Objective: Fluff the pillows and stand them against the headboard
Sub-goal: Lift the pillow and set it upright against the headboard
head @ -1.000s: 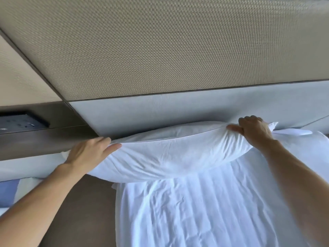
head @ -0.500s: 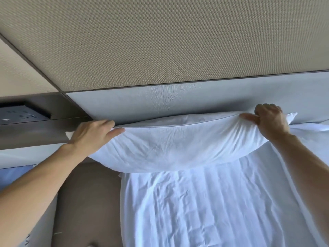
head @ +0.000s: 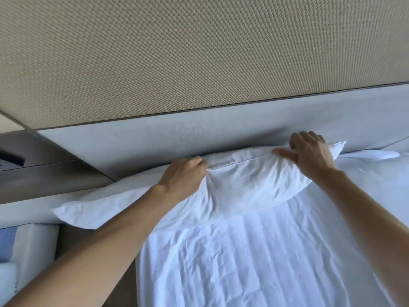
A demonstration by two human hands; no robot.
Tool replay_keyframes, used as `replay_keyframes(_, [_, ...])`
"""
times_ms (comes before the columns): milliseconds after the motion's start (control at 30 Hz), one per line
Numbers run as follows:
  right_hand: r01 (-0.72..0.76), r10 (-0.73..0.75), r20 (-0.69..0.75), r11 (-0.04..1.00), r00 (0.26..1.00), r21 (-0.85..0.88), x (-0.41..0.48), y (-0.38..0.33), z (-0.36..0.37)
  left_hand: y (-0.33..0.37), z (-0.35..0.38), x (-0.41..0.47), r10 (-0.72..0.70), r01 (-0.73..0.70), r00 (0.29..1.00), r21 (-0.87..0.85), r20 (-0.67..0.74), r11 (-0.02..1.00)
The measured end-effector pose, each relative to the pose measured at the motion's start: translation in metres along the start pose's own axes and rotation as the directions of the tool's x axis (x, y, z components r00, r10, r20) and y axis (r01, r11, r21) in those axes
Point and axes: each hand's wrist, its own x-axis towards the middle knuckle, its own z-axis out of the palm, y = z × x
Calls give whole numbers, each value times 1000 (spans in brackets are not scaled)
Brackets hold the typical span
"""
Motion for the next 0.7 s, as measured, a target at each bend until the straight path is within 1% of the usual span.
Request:
replay_keyframes(67, [19,-24,54,996,998,91,5,-46,2,-4,-4,-3,29,-29,999,-19,-46,999])
replay_keyframes(100, [64,-85,111,981,990,182,9,-77,6,-6,-6,-5,60,-61,995,-18,-78,998])
replay_keyframes(133, [139,-190,167,951,967,275,12,-110,11,-7,-7,-7,89,-91,990,-17,-109,996])
replay_keyframes(200, [291,-402,269,882,875,372,13,-162,20,-8,-11,-11,132,-138,978,-27,-161,990])
replay_keyframes(233, [322,-457,324,862,828,392,13,-173,25,-9,-13,-13,145,-152,974,-25,-175,988])
replay_keyframes(267, [324,-471,369,860,802,393,11,-168,28,-11,-12,-14,161,-166,970,-14,-182,986])
replay_keyframes(300, [309,-453,404,875,795,374,9,-152,27,-14,-11,-17,173,-177,968,-3,-184,984])
replay_keyframes(367, [252,-350,475,932,807,259,6,-98,15,-20,-6,-19,188,-192,965,-1,-183,981])
replay_keyframes(400, [209,-274,517,961,811,181,4,-65,6,-23,-4,-19,187,-190,966,-2,-179,982])
replay_keyframes(467, [103,-83,608,995,789,3,-4,-2,-20,-21,-3,-19,178,-181,968,-4,-177,983])
replay_keyframes(533, [13,86,628,988,774,-151,-10,39,-44,-14,-5,-15,174,-177,967,5,-185,984])
replay_keyframes(567, [-24,149,619,978,771,-205,-9,46,-51,-10,-8,-12,174,-174,968,14,-183,985])
replay_keyframes(600, [-43,179,610,972,772,-232,-6,47,-56,-7,-10,-10,176,-174,969,25,-172,984])
replay_keyframes(667, [-44,182,618,972,765,-231,2,37,-61,-5,-14,-14,194,-188,973,63,-124,980])
replay_keyframes(700, [-31,180,620,969,764,-244,4,31,-64,-9,-16,-22,191,-186,979,81,-64,979])
